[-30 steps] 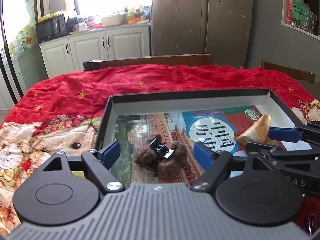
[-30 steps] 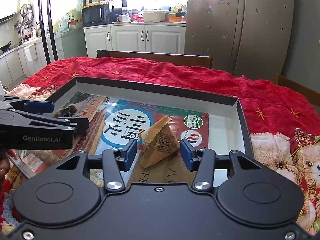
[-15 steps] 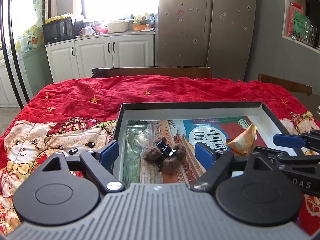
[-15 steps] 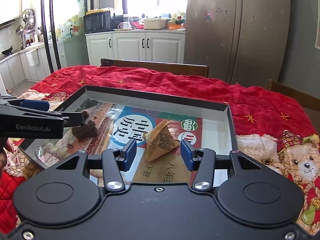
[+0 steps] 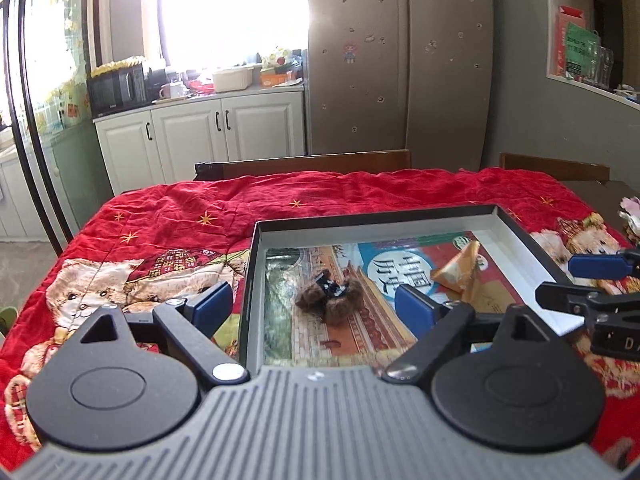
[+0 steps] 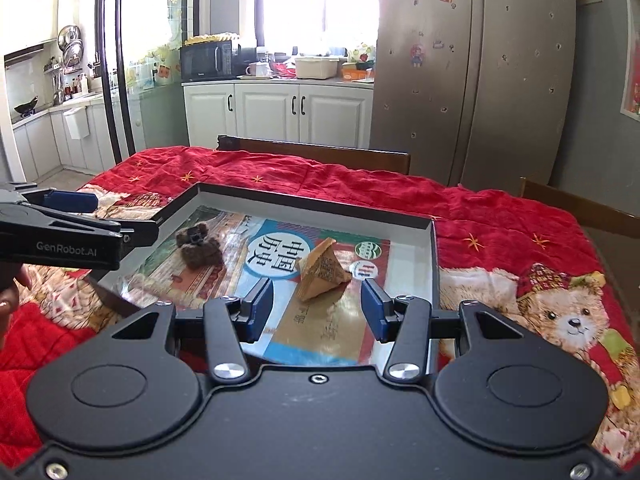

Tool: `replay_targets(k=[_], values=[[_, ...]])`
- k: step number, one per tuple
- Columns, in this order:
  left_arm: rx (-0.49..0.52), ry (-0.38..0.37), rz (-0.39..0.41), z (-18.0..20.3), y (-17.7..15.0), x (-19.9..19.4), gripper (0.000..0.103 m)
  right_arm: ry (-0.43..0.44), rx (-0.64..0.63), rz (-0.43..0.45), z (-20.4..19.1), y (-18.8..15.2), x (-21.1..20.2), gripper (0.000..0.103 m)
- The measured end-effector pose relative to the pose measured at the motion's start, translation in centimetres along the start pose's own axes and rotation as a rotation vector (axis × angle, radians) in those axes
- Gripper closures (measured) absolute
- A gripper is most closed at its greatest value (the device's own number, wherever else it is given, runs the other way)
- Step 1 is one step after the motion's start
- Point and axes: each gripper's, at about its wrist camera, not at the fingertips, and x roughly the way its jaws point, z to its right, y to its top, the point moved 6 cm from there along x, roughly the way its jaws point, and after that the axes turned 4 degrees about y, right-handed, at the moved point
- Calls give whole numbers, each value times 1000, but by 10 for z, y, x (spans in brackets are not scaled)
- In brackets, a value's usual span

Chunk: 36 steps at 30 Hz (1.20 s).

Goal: Organize objects
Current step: 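Withdraw both grippers from the box back toward the remaining items, then grasp second brown fuzzy toy with right gripper while left gripper grasps cream knitted scrunchie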

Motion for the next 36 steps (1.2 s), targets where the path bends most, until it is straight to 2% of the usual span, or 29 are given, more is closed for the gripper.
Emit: replay_targets(k=[9, 18, 27, 36], values=[[40, -24, -3, -5, -32, -46, 8, -6, 38, -39, -2, -36, -46, 55], [60, -53, -37, -3, -70, -70, 8, -52, 47, -55, -10, -78, -82, 53], [29, -114, -78, 4, -106, -67, 8, -94, 100, -64, -25, -127, -96, 50], [13, -142, -97, 9, -118, -58, 12, -105, 137, -50, -30, -139, -97, 50]])
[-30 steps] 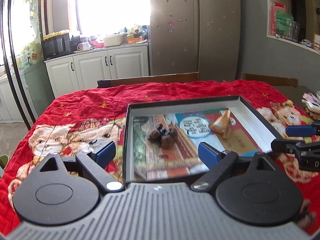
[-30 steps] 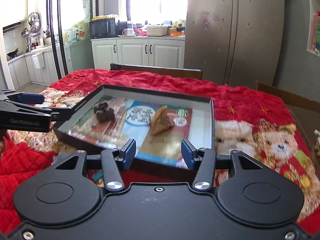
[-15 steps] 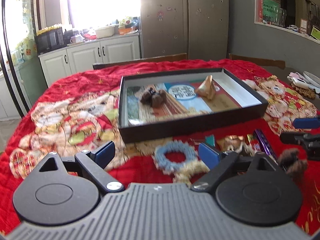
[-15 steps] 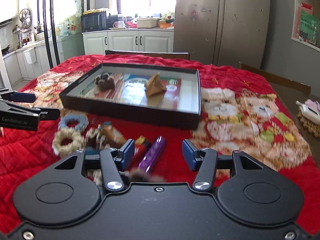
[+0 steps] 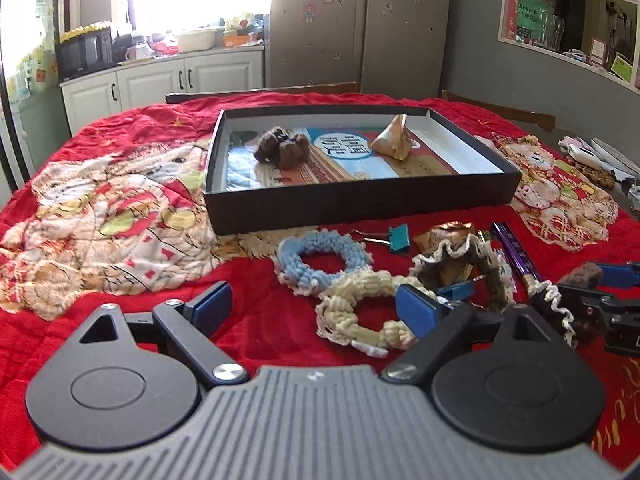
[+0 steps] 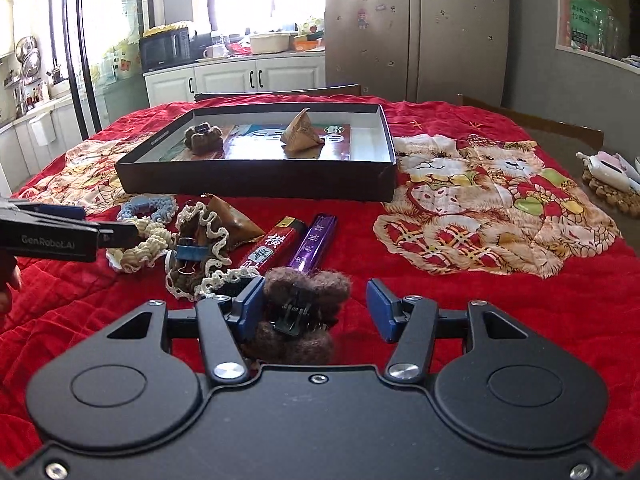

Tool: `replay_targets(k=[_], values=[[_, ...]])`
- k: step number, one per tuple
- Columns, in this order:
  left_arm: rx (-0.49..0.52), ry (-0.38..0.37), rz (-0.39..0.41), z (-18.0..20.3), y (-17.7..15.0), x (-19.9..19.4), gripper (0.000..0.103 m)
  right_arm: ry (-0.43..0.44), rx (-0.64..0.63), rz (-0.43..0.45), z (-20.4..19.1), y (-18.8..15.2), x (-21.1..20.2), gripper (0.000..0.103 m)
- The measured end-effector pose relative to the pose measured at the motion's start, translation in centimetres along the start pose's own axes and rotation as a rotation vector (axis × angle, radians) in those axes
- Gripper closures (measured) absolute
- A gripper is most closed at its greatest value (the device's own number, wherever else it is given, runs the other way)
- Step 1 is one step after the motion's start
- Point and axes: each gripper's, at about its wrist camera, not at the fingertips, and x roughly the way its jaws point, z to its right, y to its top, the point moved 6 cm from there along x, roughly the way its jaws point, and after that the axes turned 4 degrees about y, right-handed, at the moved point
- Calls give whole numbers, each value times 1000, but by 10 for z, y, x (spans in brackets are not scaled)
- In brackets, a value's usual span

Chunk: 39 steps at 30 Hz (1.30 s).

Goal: Organize objects
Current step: 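Grasp second brown fuzzy toy with right gripper while left gripper grasps cream knitted scrunchie, then carry fuzzy toy and cream scrunchie with both grippers into the black box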

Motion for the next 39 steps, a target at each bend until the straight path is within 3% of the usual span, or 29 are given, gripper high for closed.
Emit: replay_targets(k=[6, 19, 25, 30, 39], values=[[1, -10, -16, 2, -6, 7, 17, 5, 22, 5, 3, -4, 2, 51], [-9, -36, -34, 4, -9, 9, 32, 34, 41, -5, 2, -8, 5, 65], [-10, -51, -37, 5, -9, 9, 49, 35, 42, -3, 2, -8, 4, 68], [-11, -62, -42, 5, -10, 8, 72, 36, 42, 4, 1, -7, 3, 68], [-26, -85, -42, 4, -9, 5, 82, 36, 31, 27, 0, -5, 0, 68]])
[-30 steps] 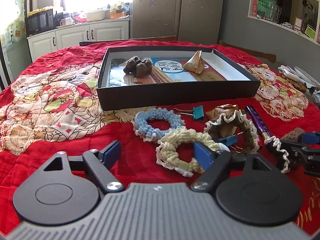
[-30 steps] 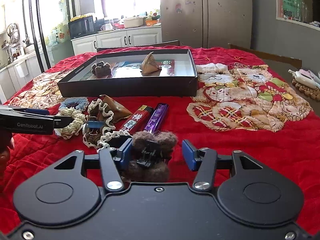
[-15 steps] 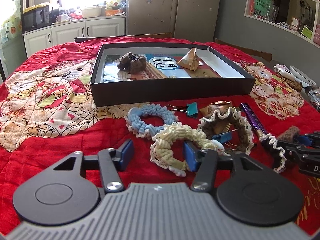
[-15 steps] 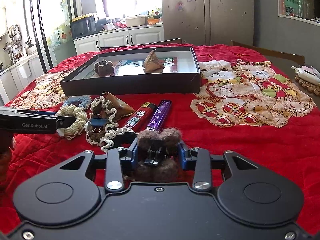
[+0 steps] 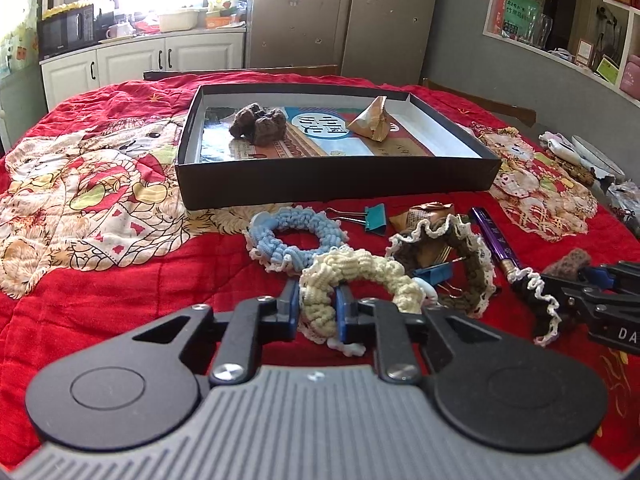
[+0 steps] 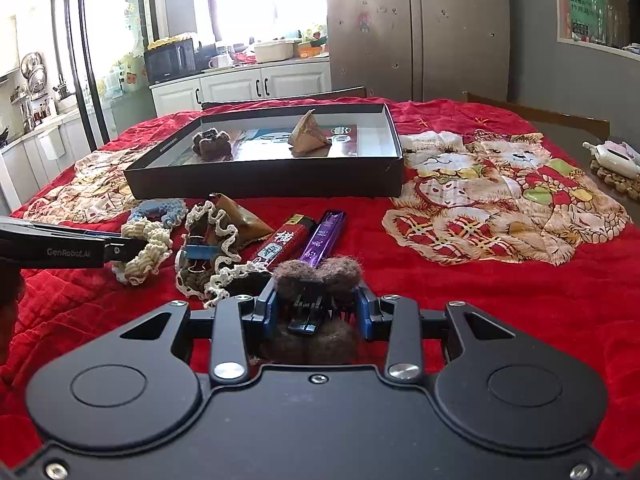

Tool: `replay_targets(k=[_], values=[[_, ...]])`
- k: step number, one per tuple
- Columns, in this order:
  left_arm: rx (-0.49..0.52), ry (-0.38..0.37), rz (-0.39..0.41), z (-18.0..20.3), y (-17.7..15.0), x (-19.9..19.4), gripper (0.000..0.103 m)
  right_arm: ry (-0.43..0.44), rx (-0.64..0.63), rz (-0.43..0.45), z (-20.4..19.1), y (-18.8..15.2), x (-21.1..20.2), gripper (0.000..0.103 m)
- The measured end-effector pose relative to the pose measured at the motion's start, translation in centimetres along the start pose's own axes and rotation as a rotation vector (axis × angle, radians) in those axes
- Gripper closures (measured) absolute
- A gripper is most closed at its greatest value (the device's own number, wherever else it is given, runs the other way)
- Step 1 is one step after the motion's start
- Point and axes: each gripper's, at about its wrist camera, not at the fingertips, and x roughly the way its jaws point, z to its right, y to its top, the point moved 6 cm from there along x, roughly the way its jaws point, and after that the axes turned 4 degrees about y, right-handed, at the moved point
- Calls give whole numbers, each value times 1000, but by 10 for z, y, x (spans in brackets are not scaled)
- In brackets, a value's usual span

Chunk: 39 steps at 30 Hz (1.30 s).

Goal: Organize objects
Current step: 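Carry fuzzy toy and cream scrunchie with both grippers into the black box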

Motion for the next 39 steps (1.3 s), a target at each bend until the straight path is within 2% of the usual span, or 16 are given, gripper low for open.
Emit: replay_targets(k=[16, 39], values=[[-16, -38, 26, 3, 6, -10, 85, -2, -18, 51, -1, 10, -10, 68], [-8, -43, 90, 5, 25, -29, 85, 22, -87, 127, -13, 47, -31, 68]])
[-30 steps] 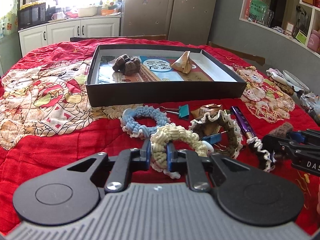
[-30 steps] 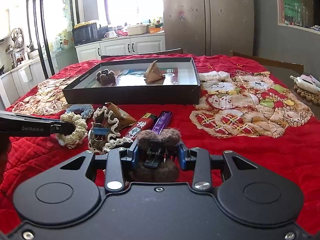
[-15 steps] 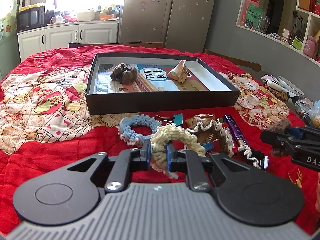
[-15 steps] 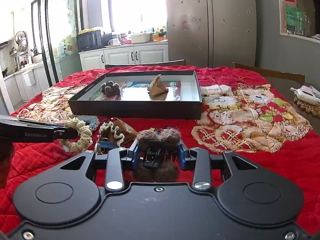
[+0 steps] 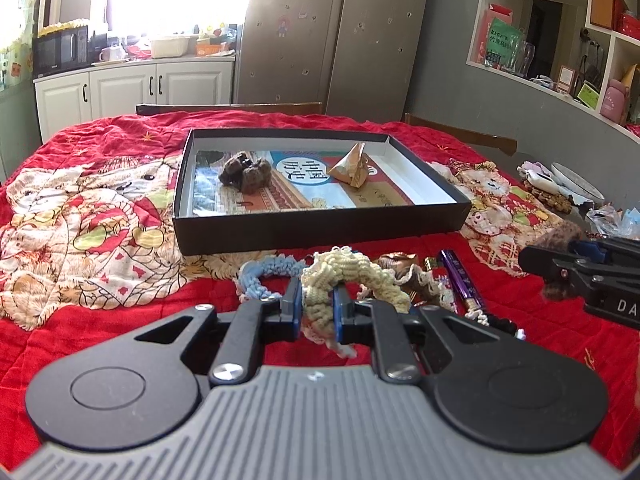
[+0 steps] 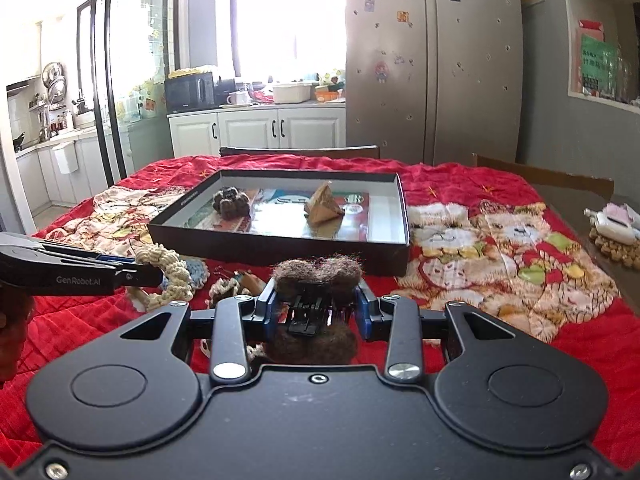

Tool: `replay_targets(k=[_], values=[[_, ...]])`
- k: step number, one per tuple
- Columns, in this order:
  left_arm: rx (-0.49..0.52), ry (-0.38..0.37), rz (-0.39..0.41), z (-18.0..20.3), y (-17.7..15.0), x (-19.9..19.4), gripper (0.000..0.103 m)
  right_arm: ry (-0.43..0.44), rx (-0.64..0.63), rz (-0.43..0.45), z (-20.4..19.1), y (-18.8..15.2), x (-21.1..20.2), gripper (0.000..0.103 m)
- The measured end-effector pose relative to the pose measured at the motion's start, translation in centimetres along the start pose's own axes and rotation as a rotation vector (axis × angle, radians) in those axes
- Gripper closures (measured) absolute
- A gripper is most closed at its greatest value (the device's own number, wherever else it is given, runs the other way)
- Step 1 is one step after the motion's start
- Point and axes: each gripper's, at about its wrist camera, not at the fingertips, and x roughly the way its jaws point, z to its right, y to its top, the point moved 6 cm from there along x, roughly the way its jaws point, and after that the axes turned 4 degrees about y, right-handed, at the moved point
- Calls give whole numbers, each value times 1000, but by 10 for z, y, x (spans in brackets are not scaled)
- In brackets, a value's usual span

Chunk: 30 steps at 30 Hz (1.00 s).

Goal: Organize objects
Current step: 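Carry fuzzy toy and cream scrunchie with both grippers into the black box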

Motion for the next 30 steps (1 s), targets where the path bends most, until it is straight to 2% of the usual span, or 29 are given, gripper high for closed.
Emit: replay_targets(k=[16, 30], values=[[23, 18, 56, 1, 35, -1, 85, -1, -42, 54, -1, 44, 16, 68], [8, 85, 72, -12, 77, 40, 85, 12, -61, 52, 9, 79, 74, 68]])
